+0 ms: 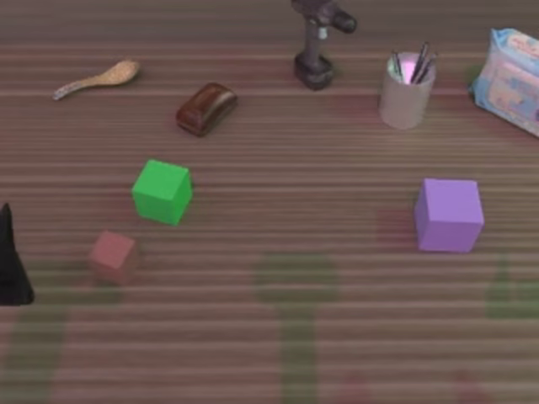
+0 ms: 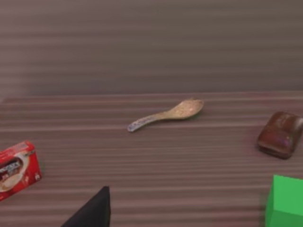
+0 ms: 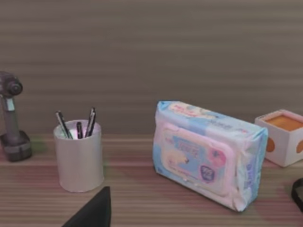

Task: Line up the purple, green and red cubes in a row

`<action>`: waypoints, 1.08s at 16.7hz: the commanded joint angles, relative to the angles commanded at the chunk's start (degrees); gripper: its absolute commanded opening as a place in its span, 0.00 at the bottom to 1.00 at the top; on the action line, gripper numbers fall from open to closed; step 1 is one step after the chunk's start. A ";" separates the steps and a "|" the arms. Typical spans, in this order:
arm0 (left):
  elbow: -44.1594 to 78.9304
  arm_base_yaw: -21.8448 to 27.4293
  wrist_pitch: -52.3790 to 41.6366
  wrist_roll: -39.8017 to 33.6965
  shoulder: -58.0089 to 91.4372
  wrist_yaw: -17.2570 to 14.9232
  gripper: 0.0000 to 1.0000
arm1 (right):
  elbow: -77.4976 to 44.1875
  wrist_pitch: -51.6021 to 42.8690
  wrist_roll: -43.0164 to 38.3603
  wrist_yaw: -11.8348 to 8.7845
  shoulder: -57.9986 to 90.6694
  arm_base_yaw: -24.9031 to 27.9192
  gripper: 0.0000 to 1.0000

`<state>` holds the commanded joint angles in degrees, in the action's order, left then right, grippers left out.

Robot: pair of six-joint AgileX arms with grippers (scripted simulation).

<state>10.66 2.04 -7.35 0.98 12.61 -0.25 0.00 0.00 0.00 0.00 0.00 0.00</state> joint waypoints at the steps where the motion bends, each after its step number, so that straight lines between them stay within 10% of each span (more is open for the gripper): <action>1: 3.13 0.53 -2.21 0.30 4.24 0.01 1.00 | 0.00 0.00 0.00 0.00 0.00 0.00 1.00; 18: 60.66 10.46 -44.98 6.02 91.15 0.20 1.00 | 0.00 0.00 0.00 0.00 0.00 0.00 1.00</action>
<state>71.32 12.49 -52.32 7.01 103.77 -0.05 0.00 0.00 0.00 0.00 0.00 0.00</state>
